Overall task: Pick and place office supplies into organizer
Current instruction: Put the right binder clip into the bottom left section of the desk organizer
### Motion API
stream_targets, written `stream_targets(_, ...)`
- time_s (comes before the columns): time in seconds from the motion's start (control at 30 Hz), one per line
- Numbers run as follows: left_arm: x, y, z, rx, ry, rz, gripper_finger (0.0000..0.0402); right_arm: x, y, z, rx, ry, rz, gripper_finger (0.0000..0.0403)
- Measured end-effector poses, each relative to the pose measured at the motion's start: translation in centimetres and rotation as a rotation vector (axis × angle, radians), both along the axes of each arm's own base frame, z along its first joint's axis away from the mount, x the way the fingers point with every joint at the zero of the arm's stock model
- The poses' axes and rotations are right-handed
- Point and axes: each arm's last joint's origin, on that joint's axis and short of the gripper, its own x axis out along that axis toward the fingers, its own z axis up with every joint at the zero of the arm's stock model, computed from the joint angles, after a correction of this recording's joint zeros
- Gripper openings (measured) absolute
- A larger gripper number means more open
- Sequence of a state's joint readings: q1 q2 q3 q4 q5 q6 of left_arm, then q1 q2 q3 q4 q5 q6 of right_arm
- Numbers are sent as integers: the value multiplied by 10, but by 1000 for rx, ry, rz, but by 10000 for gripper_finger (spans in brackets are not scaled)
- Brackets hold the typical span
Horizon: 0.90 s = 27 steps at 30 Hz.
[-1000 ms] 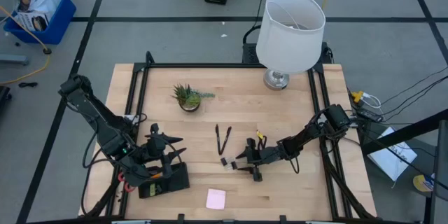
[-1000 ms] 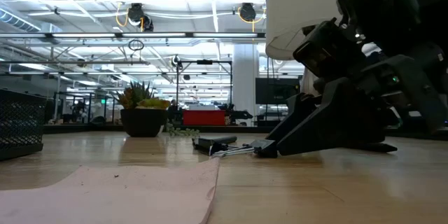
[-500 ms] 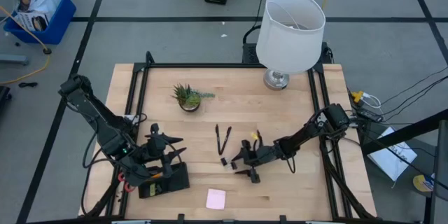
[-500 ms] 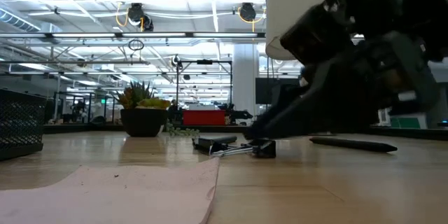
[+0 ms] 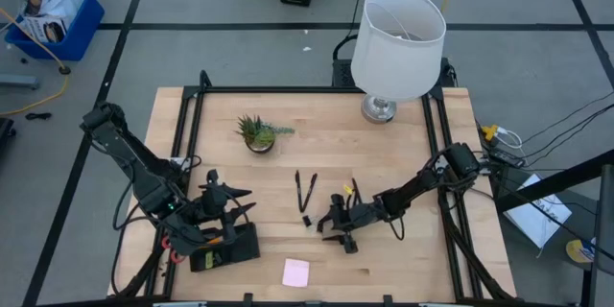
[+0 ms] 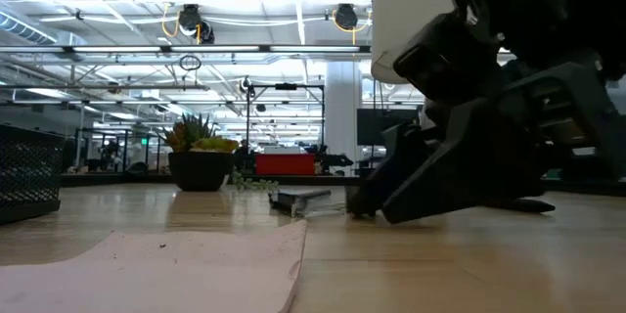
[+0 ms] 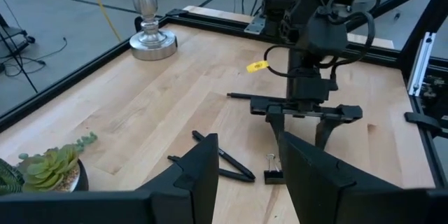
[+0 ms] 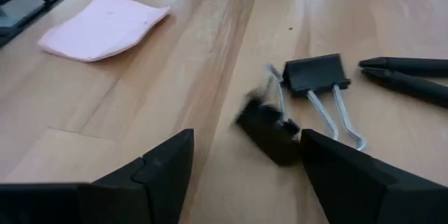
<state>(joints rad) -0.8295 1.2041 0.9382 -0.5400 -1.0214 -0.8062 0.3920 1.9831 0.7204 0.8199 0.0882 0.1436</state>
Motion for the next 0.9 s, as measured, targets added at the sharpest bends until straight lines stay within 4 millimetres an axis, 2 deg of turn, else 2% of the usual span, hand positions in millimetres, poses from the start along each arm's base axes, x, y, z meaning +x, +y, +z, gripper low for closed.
stream_targets(0.3,0,0,0,0,0,0,154,1,0,2,-7,-27,-40,253)
stream_targets(0.57,0,0,0,4,2,-2,154,1,4,1,81,-9,-74,257)
stream_targets(0.77,0,0,0,5,2,-2,148,21,19,-18,92,-21,-113,267)
stream_targets(0.9,0,0,0,3,2,-6,148,27,24,-23,75,-19,-99,263)
